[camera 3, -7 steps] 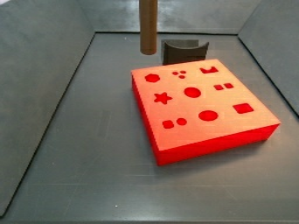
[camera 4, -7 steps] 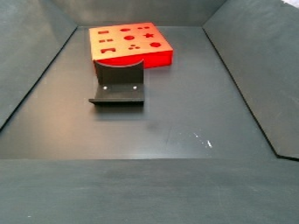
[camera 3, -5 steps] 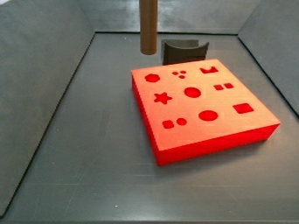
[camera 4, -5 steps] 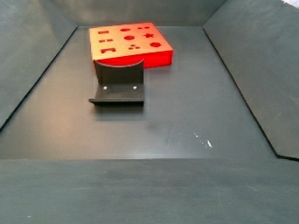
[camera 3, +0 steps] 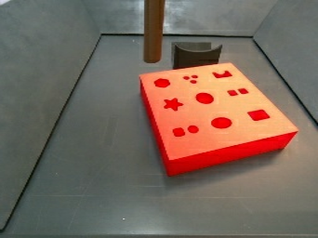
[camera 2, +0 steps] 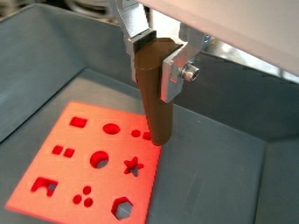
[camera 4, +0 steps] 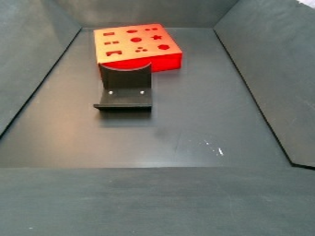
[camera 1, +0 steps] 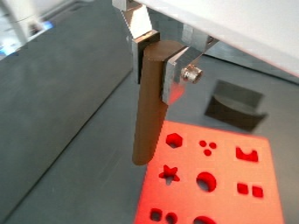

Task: Insert the oval object.

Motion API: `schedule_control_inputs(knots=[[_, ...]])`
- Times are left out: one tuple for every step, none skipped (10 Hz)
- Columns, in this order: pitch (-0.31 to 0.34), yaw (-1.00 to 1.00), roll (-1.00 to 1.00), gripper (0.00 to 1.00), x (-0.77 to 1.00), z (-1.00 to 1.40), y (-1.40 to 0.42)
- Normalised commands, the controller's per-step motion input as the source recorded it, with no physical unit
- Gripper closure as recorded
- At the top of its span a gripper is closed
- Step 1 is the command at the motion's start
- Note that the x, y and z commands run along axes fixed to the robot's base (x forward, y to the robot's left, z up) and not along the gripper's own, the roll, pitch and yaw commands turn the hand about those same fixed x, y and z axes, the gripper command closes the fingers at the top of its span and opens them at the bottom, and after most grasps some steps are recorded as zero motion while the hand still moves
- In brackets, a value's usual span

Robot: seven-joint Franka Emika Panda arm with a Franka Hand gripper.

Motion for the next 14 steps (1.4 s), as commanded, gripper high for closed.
schedule_control_inputs(knots=[[-0.109,-0.92,-0.21,1.00,0.09,0.14,0.00],[-0.163,-0.83,-0.26,1.00,0.13,0.16,0.03],[-0.311,-0.74,-0.31,1.00,0.07,0.00,0.10],[-0.319,-0.75,-0.25,1.00,0.07,0.00,0.03],[-0.280,-0.81,-0.22,1.00,0.04,0.00,0.00],[-0.240,-0.87,-0.18,1.00,0.03,0.00,0.00],[-0.226,-0.88,-0.13,1.00,0.03,0.00,0.00],[-0.204,-0.90,-0.06,1.00,0.04,-0.10,-0.04],[-0.171,-0.81,-0.01,1.00,0.18,-0.15,-0.11],[-0.121,-0.45,0.03,1.00,0.64,-0.29,-0.13],[-0.067,-0.31,0.08,1.00,0.84,-0.35,-0.11],[-0.044,-0.24,0.10,1.00,0.92,-0.34,-0.11],[-0.033,-0.22,0.09,1.00,0.95,-0.31,-0.11],[-0.019,-0.19,0.08,1.00,0.99,-0.23,-0.08]])
